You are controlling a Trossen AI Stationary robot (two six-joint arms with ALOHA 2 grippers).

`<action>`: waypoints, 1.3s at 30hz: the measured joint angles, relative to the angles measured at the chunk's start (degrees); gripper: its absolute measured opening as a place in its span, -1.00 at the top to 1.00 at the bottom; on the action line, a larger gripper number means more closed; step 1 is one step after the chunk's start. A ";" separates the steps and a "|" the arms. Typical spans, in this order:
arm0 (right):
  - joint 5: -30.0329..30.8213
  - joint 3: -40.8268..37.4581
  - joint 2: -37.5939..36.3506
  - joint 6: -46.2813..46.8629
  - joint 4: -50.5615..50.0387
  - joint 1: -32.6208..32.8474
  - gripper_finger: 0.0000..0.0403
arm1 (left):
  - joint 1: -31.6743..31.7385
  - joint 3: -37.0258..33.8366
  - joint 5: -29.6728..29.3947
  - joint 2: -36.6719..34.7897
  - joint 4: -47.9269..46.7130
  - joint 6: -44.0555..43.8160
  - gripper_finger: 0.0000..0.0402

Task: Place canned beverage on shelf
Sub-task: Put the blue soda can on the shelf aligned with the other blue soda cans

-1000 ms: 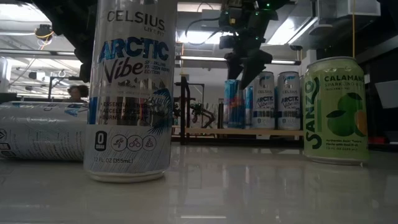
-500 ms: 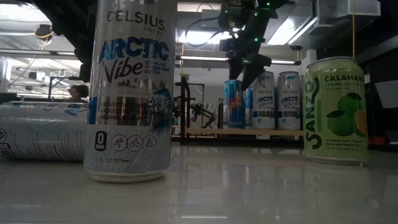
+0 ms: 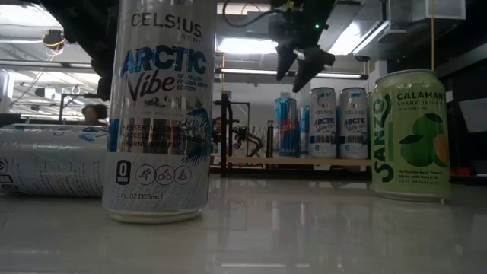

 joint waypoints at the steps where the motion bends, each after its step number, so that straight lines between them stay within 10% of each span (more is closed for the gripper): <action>1: 0.40 0.00 -0.16 -0.01 0.31 0.57 -0.98 | 0.00 0.00 -0.13 0.00 0.00 0.00 -0.41; 23: -4.28 0.02 -1.08 4.19 12.80 15.56 -0.98 | 0.00 0.02 -0.17 0.00 0.04 0.00 -0.41; 39: 9.58 -0.02 7.01 21.09 8.20 18.57 -0.50 | 0.00 0.04 -1.28 0.00 -0.05 0.02 -0.41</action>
